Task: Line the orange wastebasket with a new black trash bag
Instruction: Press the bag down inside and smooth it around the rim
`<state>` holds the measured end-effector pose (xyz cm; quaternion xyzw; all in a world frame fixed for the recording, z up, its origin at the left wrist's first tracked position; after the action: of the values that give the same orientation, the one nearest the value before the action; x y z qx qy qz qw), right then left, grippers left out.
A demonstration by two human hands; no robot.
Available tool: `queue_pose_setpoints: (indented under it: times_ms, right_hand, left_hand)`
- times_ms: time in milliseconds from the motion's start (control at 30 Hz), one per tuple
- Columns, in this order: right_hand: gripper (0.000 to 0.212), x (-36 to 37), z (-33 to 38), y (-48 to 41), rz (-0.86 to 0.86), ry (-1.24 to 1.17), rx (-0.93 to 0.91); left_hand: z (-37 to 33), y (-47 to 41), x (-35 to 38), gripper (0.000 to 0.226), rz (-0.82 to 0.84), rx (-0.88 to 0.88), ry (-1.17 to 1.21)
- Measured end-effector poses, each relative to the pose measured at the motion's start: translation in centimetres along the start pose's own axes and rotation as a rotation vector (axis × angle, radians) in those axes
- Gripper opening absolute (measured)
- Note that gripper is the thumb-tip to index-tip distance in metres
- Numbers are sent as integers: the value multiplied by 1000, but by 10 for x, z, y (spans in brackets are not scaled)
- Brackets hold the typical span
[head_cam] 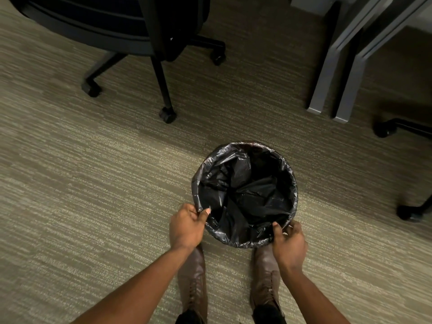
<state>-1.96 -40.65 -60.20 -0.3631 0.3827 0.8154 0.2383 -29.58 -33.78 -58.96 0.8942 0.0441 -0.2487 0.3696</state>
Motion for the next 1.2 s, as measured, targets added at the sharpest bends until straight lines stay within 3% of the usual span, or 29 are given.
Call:
queue_pose_setpoints:
  times_ms: [367, 667, 933, 1200]
  right_hand:
    - [33, -27, 59, 7, 33, 13, -26]
    - [24, -85, 117, -1, -12, -52, -26]
    - [27, -125, 140, -60, -71, -139, -30]
    - [30, -135, 156, -169, -97, -120, -41]
  left_hand:
    - [-33, 18, -48, 42, 23, 64, -135]
    - [-126, 24, -79, 46, 22, 146, -126]
    - [-195, 4, -39, 36, 46, 220, -144]
    - [-260, -61, 26, 41, 30, 252, -159]
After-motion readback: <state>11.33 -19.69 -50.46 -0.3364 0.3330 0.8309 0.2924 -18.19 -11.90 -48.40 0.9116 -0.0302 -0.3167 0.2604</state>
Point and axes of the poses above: each hand's wrist, its own y-axis away from the middle knuckle, its own x-axis out of the palm, z = x × y, the point moved 3 cm from there along -y, towards the middle knuckle, and after that the axes turned 8 degrees about y, right-handed, at the moved point
